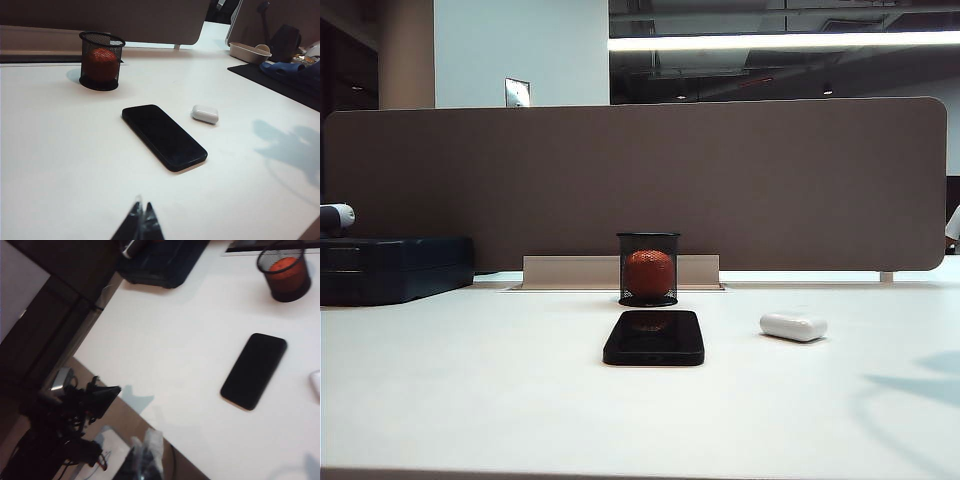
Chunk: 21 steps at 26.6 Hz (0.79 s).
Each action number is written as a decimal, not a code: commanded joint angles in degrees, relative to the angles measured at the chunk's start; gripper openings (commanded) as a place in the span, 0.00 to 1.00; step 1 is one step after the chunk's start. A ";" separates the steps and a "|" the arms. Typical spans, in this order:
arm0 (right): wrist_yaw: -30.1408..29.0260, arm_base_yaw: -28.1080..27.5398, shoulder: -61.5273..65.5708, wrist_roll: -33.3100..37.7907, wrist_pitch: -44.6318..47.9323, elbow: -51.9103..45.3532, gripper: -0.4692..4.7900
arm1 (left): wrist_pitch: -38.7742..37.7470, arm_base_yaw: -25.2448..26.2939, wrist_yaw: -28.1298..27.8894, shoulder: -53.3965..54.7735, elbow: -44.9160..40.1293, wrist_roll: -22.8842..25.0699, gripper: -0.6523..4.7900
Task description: Find the wireless headphone case on the desktop and place it on the left side of the phone.
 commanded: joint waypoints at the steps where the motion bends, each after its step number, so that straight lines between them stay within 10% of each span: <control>1: -3.13 0.98 -0.15 0.00 0.55 0.42 0.09 | 0.31 -0.07 0.37 0.04 0.20 -0.17 0.11; 21: 39.85 1.25 -0.13 -4.28 -3.15 0.37 0.09 | 0.33 -0.07 0.37 0.04 0.20 -0.17 0.11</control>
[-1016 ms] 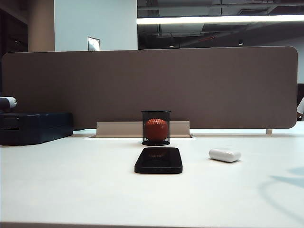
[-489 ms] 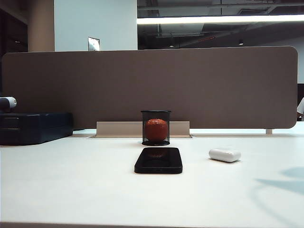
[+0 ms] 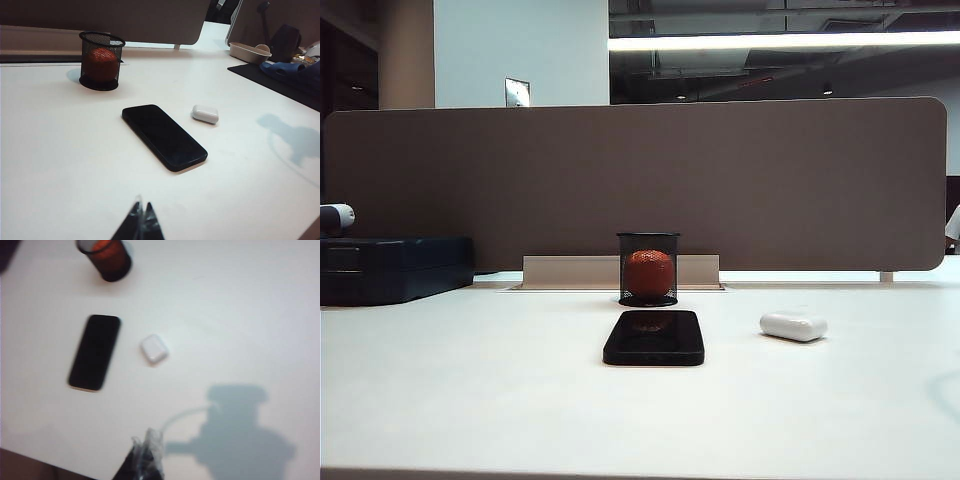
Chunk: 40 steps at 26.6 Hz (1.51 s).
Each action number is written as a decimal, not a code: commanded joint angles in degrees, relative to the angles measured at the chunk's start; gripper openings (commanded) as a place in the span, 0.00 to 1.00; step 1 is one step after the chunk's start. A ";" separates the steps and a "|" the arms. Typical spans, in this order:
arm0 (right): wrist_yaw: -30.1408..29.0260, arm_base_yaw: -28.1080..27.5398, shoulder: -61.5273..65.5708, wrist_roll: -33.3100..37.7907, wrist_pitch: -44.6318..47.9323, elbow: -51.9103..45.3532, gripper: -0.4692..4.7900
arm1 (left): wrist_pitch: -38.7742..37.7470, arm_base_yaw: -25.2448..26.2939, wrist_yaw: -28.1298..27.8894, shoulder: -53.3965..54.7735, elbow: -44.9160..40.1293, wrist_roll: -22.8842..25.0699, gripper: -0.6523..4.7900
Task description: Find the wireless headphone case on the desktop and place it on the left side of the phone.
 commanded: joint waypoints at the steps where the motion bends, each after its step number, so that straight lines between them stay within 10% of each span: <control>1: 5.29 0.24 -0.13 -3.41 0.09 0.37 0.09 | 0.33 -0.07 0.37 0.04 0.20 -0.17 0.11; 20: 4.20 6.69 9.68 -4.83 0.76 0.37 0.09 | 0.33 -0.07 0.35 0.04 0.20 -0.15 0.11; 29: 0.92 10.88 18.38 -7.72 7.76 0.37 0.32 | 0.33 -0.07 0.28 0.02 0.20 -0.15 0.11; 34: -0.57 13.84 23.93 -13.64 9.35 0.37 0.69 | 0.33 -0.07 -0.02 0.02 0.17 -0.15 0.11; 40: -0.35 15.91 29.53 -16.17 12.74 0.37 0.88 | 0.33 -0.07 -0.02 0.02 0.17 -0.17 0.11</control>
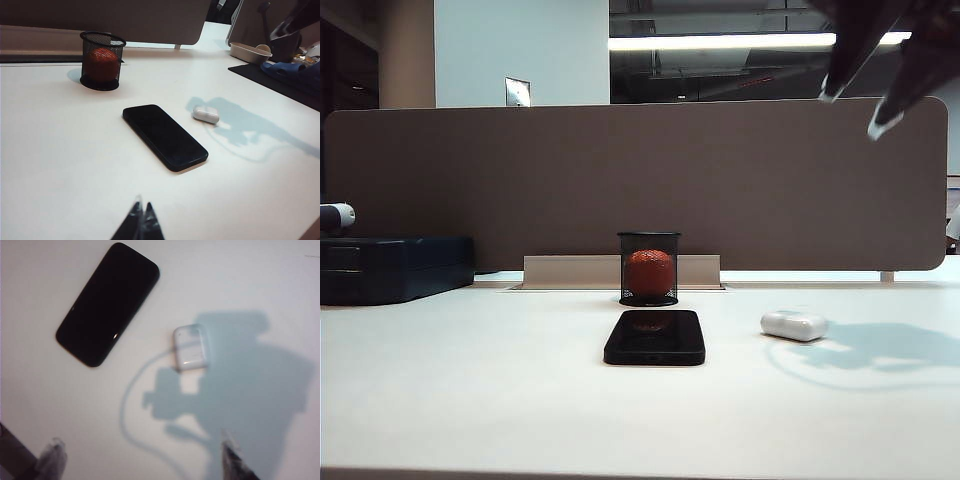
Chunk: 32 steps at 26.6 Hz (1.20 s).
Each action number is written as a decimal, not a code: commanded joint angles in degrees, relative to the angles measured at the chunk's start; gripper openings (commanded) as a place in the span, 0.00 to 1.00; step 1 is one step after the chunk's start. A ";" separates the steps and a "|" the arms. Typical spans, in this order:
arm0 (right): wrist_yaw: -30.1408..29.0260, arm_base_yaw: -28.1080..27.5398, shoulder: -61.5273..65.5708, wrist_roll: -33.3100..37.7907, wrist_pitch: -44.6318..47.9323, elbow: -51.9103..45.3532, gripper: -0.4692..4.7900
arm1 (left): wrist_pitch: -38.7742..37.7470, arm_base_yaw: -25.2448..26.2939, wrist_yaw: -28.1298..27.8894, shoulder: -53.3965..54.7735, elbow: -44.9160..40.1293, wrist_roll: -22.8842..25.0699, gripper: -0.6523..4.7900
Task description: Find the wireless headphone case on the desktop and place it on the left side of the phone.
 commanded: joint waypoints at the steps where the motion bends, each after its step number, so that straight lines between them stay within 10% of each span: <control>1: 0.02 0.96 2.69 -1.49 3.50 0.37 0.90 | 0.33 -0.07 0.04 0.04 0.17 -0.17 0.11; 32: 4.39 3.76 22.82 -10.10 11.74 0.37 1.00 | 0.26 -0.07 -0.15 0.07 0.13 0.24 0.11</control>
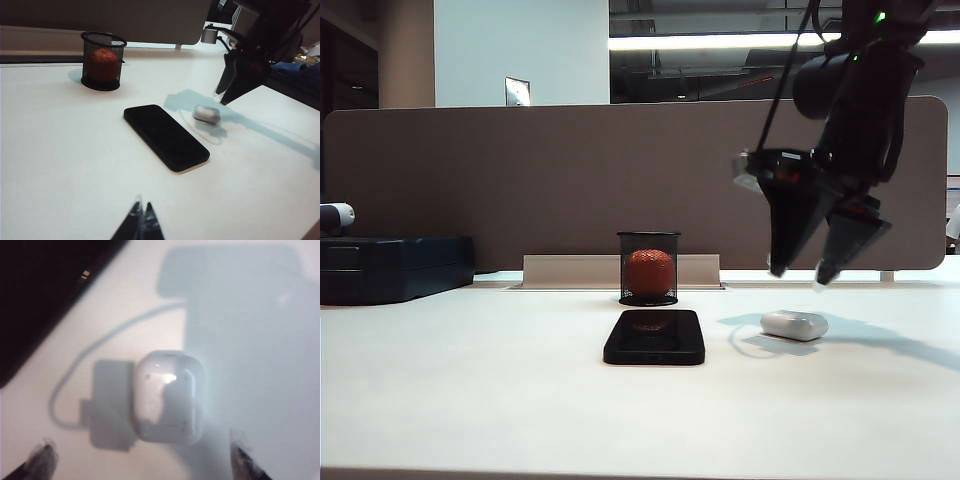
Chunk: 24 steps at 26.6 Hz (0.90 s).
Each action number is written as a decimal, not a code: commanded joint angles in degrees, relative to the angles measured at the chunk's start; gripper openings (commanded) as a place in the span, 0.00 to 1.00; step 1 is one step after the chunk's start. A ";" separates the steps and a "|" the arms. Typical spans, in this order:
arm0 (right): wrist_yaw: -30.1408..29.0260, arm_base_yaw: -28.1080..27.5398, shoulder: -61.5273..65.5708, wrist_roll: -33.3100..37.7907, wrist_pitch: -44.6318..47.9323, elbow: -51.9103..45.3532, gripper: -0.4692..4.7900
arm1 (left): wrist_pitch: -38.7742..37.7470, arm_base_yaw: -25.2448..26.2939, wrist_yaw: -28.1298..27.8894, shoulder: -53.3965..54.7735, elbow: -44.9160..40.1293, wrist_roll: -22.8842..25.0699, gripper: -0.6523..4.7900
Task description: Find the wireless headphone case on the desktop and place it on the left side of the phone.
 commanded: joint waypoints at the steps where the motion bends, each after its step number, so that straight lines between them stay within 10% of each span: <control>1: 0.46 0.09 0.35 -1.42 0.87 0.31 1.00 | 0.22 -0.07 0.04 0.04 0.13 0.04 0.11; 24: 1.73 0.13 6.01 -0.90 4.76 0.31 1.00 | -0.13 -0.07 0.02 0.04 0.13 0.07 0.11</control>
